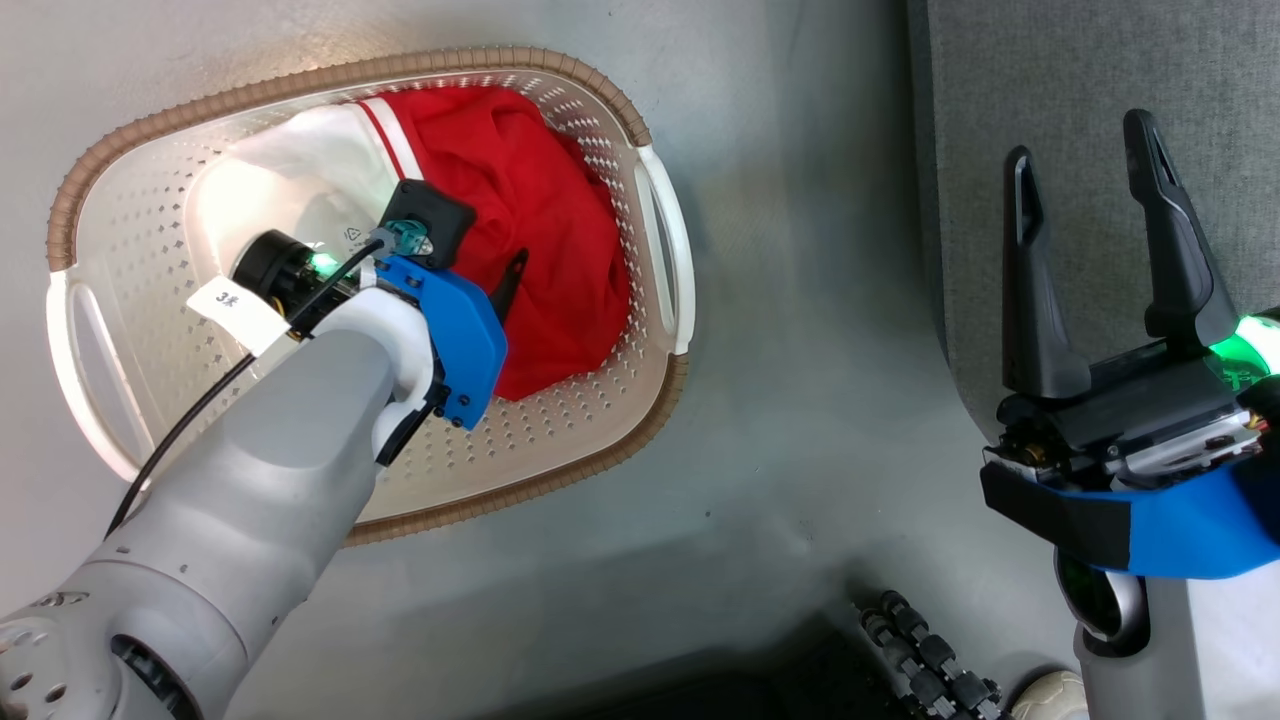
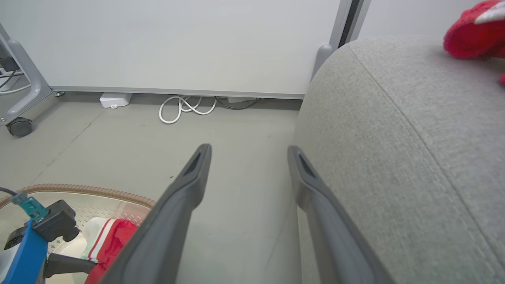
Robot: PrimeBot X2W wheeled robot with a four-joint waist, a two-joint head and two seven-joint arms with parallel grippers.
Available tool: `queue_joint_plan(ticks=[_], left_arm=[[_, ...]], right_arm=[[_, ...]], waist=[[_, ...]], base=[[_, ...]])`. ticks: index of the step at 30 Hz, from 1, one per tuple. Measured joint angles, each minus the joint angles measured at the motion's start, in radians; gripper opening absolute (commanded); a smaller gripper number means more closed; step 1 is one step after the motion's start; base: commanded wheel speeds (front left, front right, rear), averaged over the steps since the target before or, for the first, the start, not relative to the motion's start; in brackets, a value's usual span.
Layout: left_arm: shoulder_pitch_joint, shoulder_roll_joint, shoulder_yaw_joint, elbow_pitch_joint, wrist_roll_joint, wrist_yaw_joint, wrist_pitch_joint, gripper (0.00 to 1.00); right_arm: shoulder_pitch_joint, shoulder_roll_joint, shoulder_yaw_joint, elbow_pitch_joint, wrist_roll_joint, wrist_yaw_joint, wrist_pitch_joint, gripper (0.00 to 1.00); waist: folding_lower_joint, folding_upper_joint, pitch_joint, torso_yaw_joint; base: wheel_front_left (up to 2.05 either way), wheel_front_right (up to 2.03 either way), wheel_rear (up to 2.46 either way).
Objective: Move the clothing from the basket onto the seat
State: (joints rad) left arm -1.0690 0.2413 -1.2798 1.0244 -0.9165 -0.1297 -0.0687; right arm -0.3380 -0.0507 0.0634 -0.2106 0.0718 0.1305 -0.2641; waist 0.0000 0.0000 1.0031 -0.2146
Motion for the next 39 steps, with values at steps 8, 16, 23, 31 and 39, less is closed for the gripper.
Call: queue_joint_plan(ticks=[8,16,23,31,39], left_arm=[[0.000,-0.019,0.000,0.019,0.017,0.000,0.037,0.00],[0.010,-0.029,0.000,0.026,0.057,0.000,0.040,0.00],[0.013,-0.023,0.000,0.002,0.064,0.000,0.023,0.00],[0.047,-0.021,0.000,-0.038,0.075,0.000,-0.030,0.00],[0.108,-0.032,0.000,-0.061,0.085,0.000,-0.087,0.00]], right_arm=[[0.021,0.000,-0.006,-0.013,0.003,0.000,0.000,1.00],[0.018,0.000,-0.009,-0.011,0.003,0.000,0.000,1.00],[-0.011,0.000,-0.003,0.001,0.010,0.000,0.000,1.00],[-0.050,0.000,0.002,0.034,0.016,0.000,0.000,1.00],[-0.063,0.000,0.001,0.088,0.016,0.000,0.000,1.00]], waist=[[0.0000,0.0000,-0.005,0.000],[-0.0001,0.0000,-0.004,0.008],[-0.0001,0.0000,-0.014,0.012],[-0.0001,0.0000,-0.055,0.028],[-0.0001,0.0000,-0.146,0.060]], base=[[0.00,0.00,0.00],[0.00,0.00,0.00],[0.00,0.00,0.00],[0.00,0.00,0.00],[0.00,0.00,0.00]])
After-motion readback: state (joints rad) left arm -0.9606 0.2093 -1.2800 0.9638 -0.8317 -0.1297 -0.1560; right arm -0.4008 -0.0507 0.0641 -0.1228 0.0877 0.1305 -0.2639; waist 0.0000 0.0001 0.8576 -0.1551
